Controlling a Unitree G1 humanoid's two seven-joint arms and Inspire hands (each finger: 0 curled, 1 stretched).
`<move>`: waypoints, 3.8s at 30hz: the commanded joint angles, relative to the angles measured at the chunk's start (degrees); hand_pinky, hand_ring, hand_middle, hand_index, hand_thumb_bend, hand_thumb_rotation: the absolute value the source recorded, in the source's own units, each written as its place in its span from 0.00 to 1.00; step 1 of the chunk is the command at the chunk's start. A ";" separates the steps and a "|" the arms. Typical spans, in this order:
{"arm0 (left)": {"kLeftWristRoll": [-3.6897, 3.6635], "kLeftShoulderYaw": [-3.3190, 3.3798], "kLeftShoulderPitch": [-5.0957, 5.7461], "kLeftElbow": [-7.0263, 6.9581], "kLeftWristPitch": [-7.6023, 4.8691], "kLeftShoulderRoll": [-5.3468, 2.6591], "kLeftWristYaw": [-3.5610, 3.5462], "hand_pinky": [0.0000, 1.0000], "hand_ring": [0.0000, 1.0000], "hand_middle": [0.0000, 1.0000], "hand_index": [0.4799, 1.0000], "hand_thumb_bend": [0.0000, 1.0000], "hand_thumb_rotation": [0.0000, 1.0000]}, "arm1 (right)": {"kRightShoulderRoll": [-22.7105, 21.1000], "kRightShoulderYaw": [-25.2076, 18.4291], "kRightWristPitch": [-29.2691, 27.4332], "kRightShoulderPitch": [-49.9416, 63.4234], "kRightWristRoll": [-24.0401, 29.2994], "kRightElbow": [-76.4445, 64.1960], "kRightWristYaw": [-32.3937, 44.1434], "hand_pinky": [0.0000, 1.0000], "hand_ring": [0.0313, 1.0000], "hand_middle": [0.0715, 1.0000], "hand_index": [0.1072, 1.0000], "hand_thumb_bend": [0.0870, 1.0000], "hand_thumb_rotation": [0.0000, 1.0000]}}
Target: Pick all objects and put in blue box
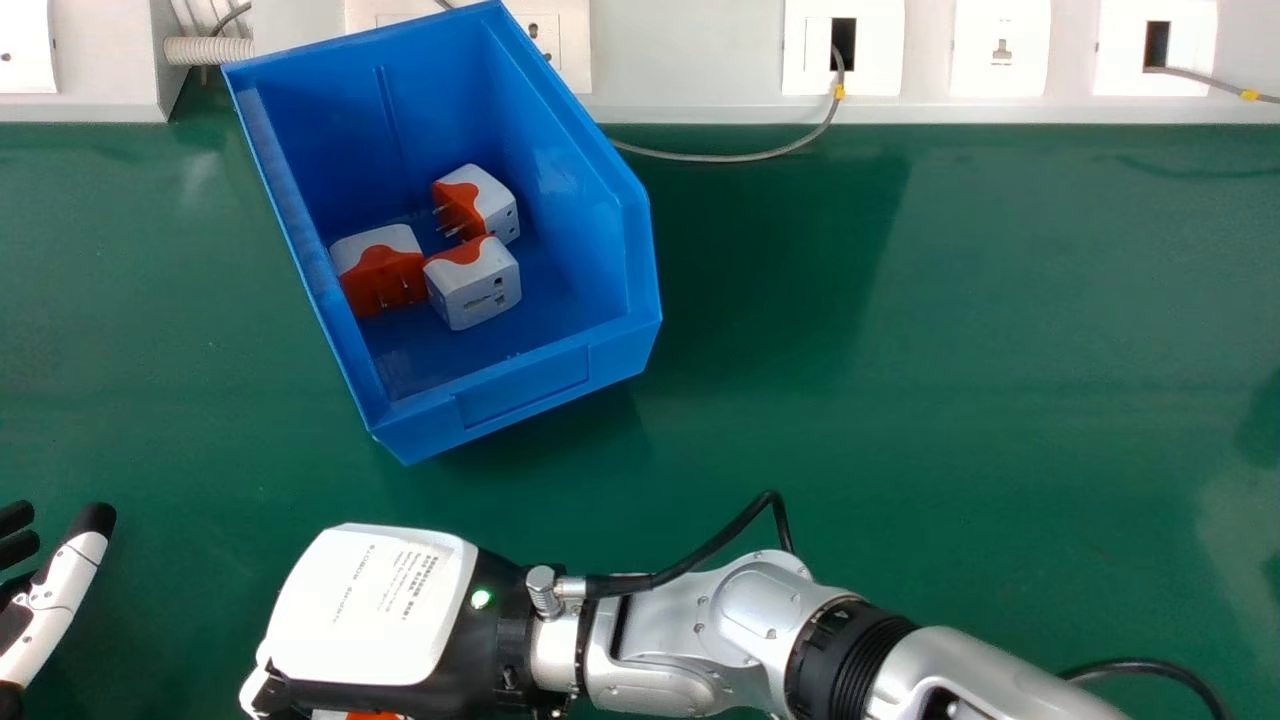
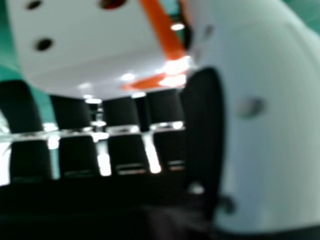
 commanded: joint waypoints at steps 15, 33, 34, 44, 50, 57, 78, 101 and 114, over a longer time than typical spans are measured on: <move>0.82 -0.55 2.21 1.89 3.52 -1.16 -1.81 0.65 0.71 0.72 0.49 0.81 0.30 | -1.98 -10.92 -2.61 -0.83 5.51 -7.71 -1.77 0.33 0.47 0.47 0.46 0.45 0.00; 0.89 -0.59 1.88 1.98 3.76 -1.23 -1.55 0.66 0.72 0.72 0.49 0.80 0.29 | -6.27 -19.64 -2.36 1.07 11.35 -18.58 6.86 0.35 0.44 0.45 0.46 0.45 0.00; 0.92 -0.61 1.87 2.00 3.72 -1.26 -1.46 0.66 0.72 0.72 0.49 0.80 0.29 | -6.46 -20.17 -2.28 1.30 11.65 -19.04 6.83 0.35 0.44 0.45 0.46 0.45 0.00; 1.01 -0.90 1.71 2.08 4.00 -1.18 -1.25 0.65 0.71 0.72 0.49 0.81 0.30 | -9.71 -29.93 -3.15 2.72 19.44 -23.56 6.94 0.37 0.44 0.46 0.44 0.45 0.00; 1.09 -0.89 1.68 2.21 3.91 -1.14 -1.08 0.65 0.71 0.72 0.49 0.82 0.31 | -10.92 -33.14 -1.92 0.59 17.46 -23.19 1.39 0.38 0.43 0.44 0.44 0.45 0.00; 0.45 -0.46 1.64 2.18 3.94 -1.30 -2.13 0.65 0.71 0.72 0.50 0.82 0.30 | -11.28 -35.34 1.73 -4.58 17.15 -17.49 -2.83 0.37 0.43 0.45 0.45 0.45 0.00; 1.24 -0.99 1.27 2.41 4.14 -1.37 -0.63 0.66 0.72 0.72 0.49 0.80 0.29 | -2.69 -23.52 20.24 -17.26 8.11 11.75 -13.94 0.43 0.54 0.59 0.57 0.58 0.01; 1.59 -1.54 1.89 2.33 3.91 -1.08 -0.26 0.65 0.71 0.72 0.49 0.81 0.31 | -3.26 -26.76 11.29 -12.33 10.82 4.19 -44.61 1.00 1.00 1.00 1.00 0.90 0.58; 1.19 -1.13 3.61 2.16 3.01 -0.34 -1.39 0.65 0.71 0.71 0.48 0.82 0.31 | -8.44 -33.44 -13.82 20.13 25.00 -15.77 -39.30 0.95 1.00 1.00 1.00 0.80 0.90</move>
